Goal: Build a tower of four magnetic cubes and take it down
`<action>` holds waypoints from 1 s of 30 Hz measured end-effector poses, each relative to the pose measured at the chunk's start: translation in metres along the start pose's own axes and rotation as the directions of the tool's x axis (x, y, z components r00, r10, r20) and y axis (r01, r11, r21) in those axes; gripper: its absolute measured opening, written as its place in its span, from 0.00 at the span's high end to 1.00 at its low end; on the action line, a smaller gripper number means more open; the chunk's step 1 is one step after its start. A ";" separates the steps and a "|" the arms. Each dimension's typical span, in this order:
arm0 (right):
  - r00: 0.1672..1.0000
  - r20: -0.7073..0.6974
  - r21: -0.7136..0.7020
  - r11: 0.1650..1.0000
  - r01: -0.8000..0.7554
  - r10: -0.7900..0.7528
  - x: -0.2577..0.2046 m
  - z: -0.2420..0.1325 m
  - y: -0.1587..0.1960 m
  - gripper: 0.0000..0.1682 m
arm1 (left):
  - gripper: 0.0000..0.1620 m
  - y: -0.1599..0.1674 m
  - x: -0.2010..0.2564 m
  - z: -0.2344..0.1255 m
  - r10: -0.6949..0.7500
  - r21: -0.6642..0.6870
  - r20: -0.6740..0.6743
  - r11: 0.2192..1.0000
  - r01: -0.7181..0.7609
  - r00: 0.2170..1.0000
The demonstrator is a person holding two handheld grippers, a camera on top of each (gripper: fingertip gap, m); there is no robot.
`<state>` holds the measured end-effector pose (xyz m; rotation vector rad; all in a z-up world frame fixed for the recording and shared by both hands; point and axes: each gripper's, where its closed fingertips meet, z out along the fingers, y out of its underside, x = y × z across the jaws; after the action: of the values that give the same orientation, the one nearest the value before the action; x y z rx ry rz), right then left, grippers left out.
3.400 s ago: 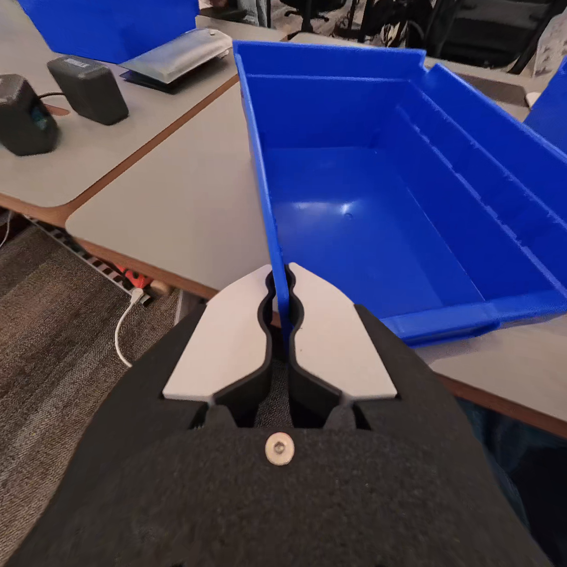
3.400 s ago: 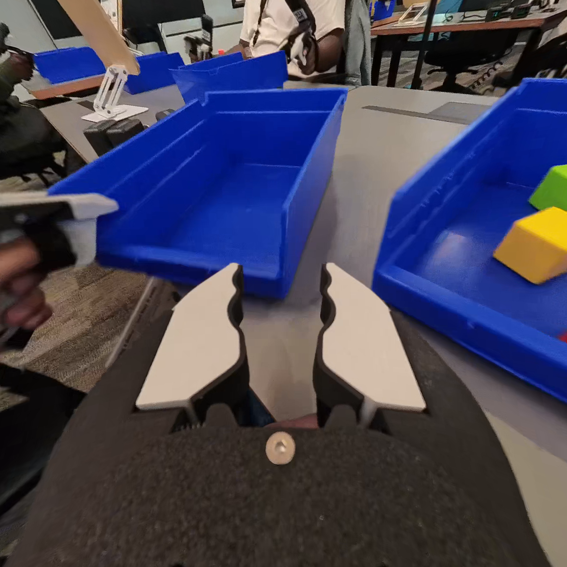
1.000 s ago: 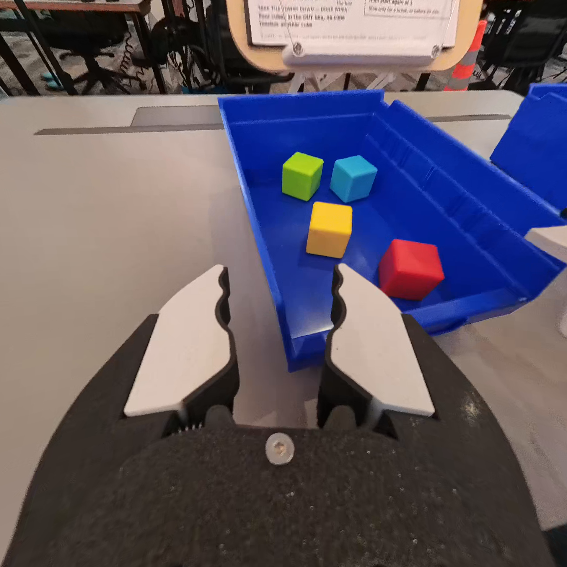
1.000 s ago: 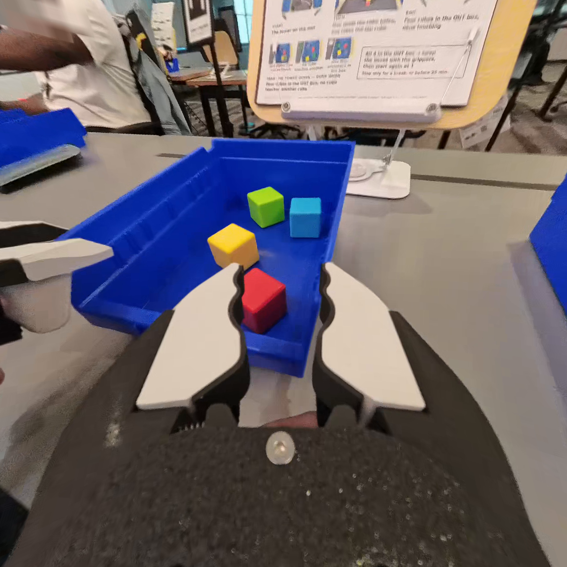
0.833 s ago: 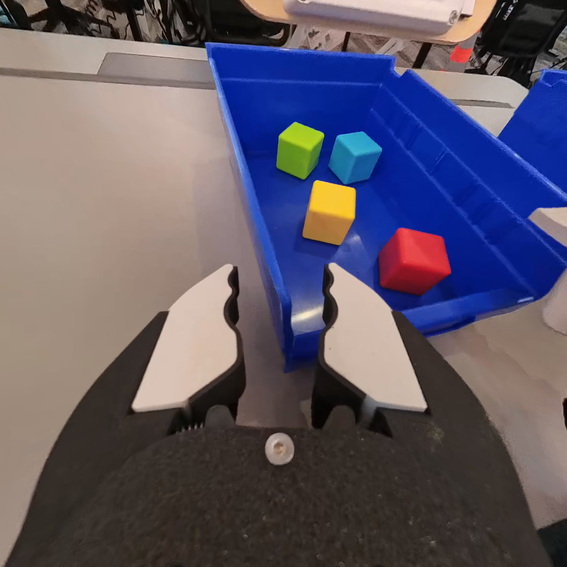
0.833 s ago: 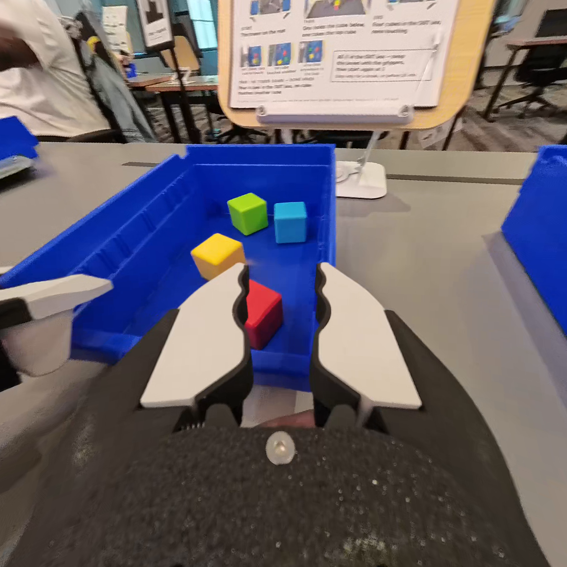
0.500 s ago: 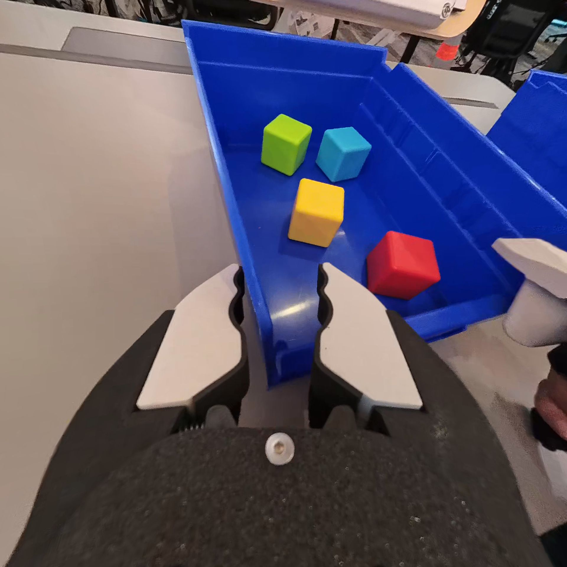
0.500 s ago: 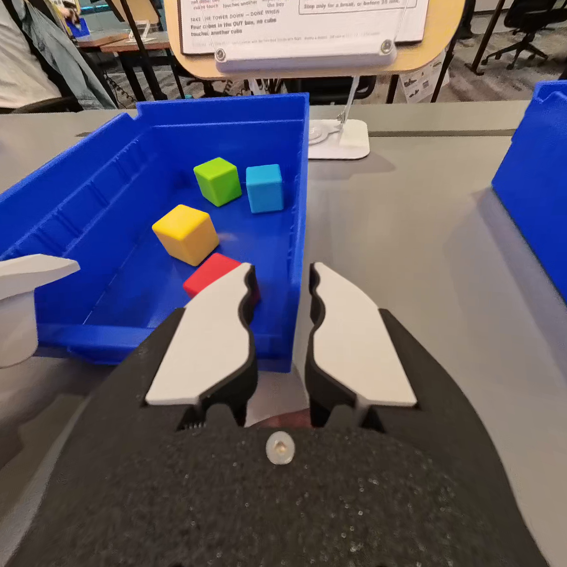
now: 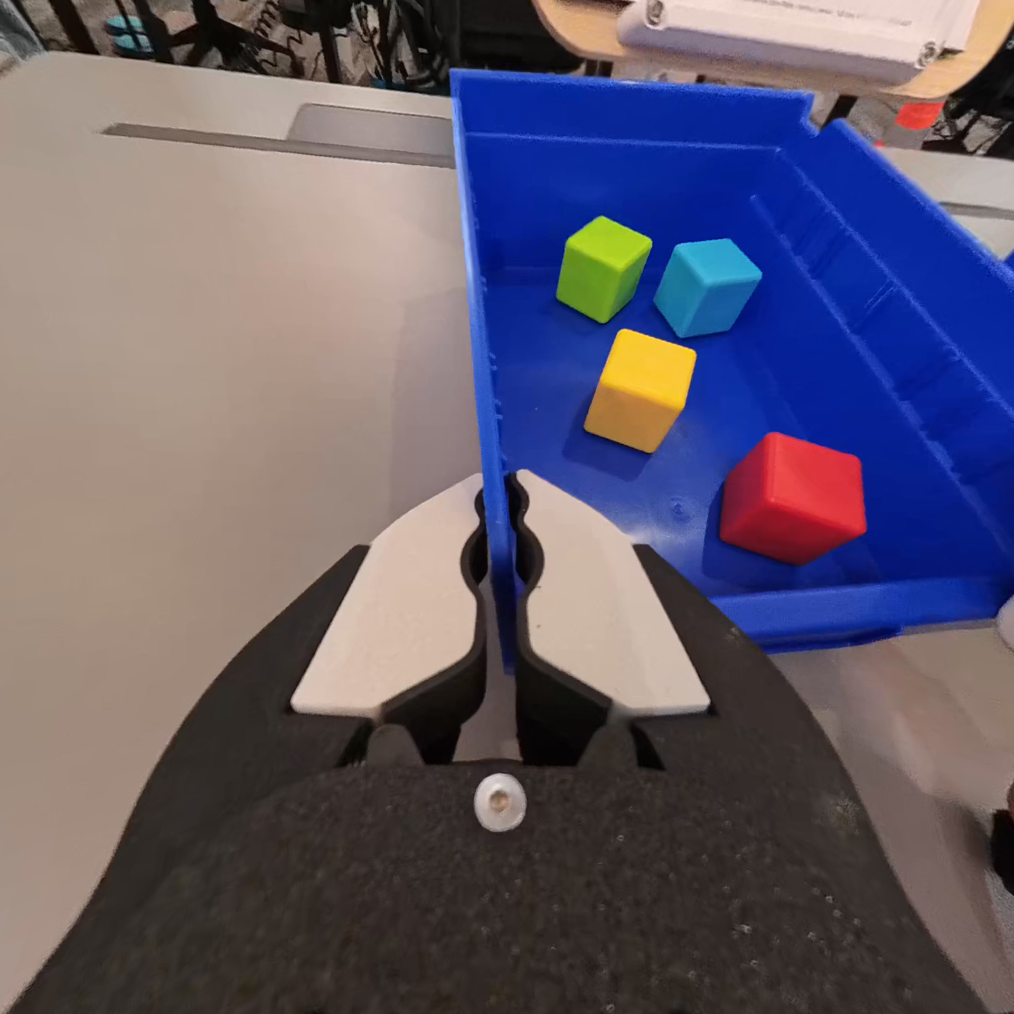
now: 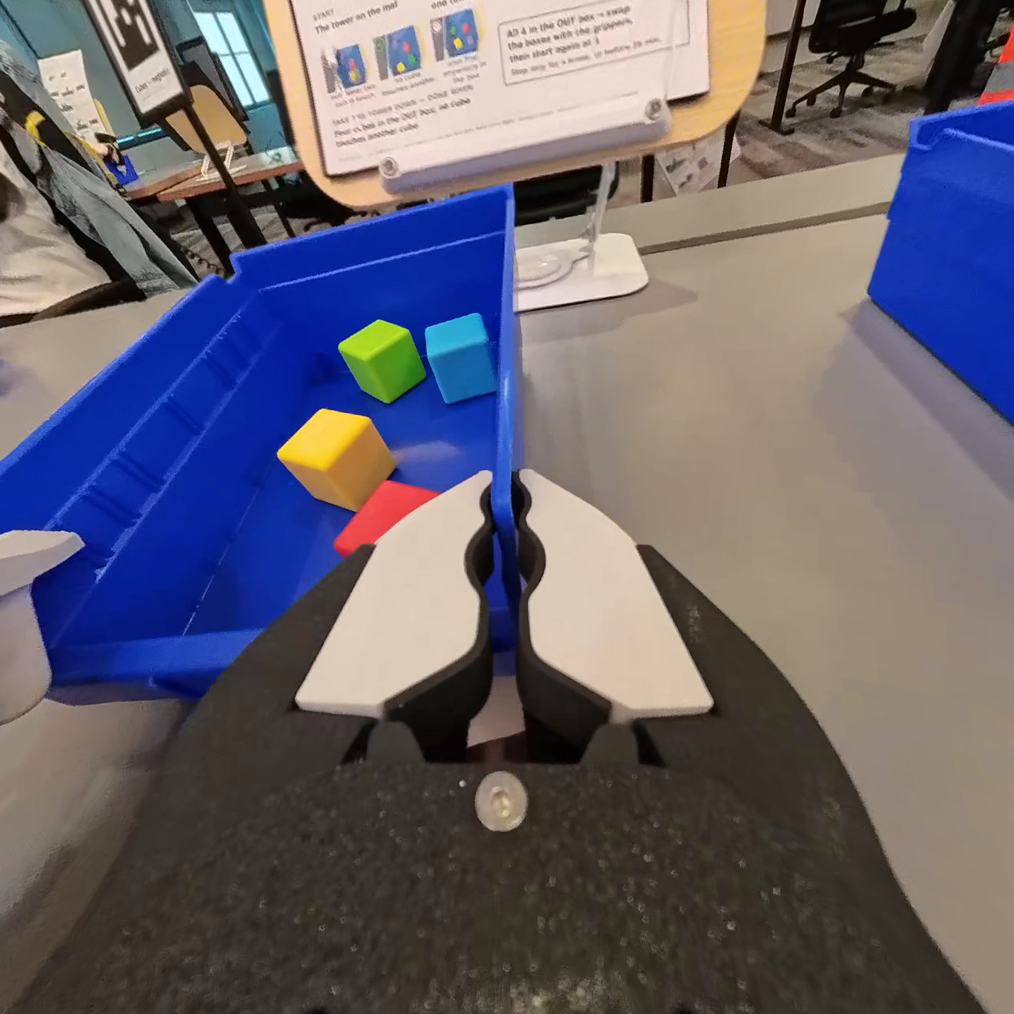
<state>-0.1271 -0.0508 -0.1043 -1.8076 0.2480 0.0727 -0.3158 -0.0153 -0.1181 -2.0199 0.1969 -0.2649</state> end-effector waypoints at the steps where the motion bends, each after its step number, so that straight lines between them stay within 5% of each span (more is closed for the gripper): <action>1: 1.000 0.005 0.009 1.000 0.004 -0.004 -0.008 -0.001 -0.001 0.98 | 0.98 -0.002 -0.007 -0.003 0.004 0.006 0.015 1.000 -0.004 1.000; 15: 0.992 0.122 -0.017 0.999 0.034 -0.032 -0.161 0.025 0.014 0.98 | 0.97 -0.011 -0.158 -0.026 -0.020 -0.001 0.154 1.000 0.020 0.988; 30: 0.976 0.214 -0.084 0.995 0.055 -0.036 -0.222 0.052 0.039 0.95 | 0.97 -0.022 -0.228 -0.003 -0.022 -0.020 0.102 1.000 0.024 0.995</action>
<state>-0.3478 0.0192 -0.1143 -1.8773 0.0521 0.2465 -0.5356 0.0498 -0.1202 -2.0517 0.1129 -0.1742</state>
